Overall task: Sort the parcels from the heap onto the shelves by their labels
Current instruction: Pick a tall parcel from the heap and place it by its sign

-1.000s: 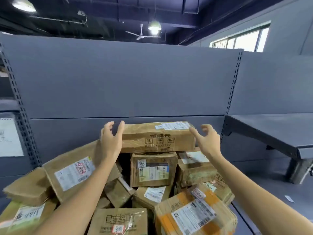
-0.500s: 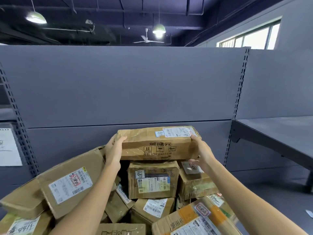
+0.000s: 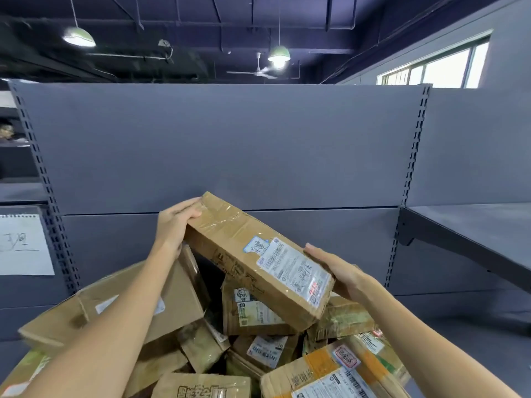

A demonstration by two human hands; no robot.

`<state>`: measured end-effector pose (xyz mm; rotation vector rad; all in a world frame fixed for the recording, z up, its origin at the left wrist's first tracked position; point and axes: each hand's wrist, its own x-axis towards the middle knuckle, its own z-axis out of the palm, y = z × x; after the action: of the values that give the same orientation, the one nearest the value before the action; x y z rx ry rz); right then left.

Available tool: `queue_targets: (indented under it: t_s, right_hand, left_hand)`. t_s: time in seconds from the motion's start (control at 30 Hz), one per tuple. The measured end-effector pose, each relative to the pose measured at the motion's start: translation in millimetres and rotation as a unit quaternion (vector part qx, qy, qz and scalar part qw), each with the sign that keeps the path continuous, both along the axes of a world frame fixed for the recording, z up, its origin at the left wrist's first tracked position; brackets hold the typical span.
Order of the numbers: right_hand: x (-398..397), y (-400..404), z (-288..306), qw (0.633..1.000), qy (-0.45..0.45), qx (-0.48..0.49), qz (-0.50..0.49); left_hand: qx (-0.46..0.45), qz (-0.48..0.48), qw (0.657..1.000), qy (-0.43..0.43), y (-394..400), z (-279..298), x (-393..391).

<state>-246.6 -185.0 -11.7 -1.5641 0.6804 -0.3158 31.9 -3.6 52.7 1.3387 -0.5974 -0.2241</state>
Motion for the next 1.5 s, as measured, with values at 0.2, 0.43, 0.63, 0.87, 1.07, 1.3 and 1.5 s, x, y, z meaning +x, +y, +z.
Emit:
queue_targets:
  t_s: [0.2,0.43,0.63,0.87,1.07,1.3,1.5]
  right_hand:
    - [-4.1,2.2,12.0,0.995,-0.056,-0.04,0.068]
    - [23.9,12.8,22.9,0.962,-0.269,-0.046,-0.013]
    - [48.0,22.5,17.4,0.956,-0.292,-0.035,-0.002]
    - [40.4,19.8,2.3,0.962,-0.27,-0.043,0.03]
    - [43.9,20.7,2.3,0.964,-0.259,-0.061,0.024]
    - [48.8,18.6,7.3,0.964,-0.263,-0.035,0.024]
    - [53.9,19.5,8.2,0.965,-0.262,-0.024,0.026]
  left_hand:
    - [-0.075,-0.011,0.997,-0.016,-1.6,11.0,-8.2]
    - [-0.175,-0.123,0.977,0.012,-15.0,-9.1,-52.6]
    - [-0.076,-0.212,0.973,-0.058,-35.0,-23.0,-78.7]
    - [-0.108,-0.178,0.974,-0.089,-34.6,21.0,-48.4]
    - [-0.098,-0.174,0.97,-0.139,-38.2,39.9,-44.2]
    - [-0.109,-0.19,0.96,-0.173,-47.2,53.5,-45.3]
    - [-0.13,-0.189,0.961,-0.155,-46.2,49.3,-44.2]
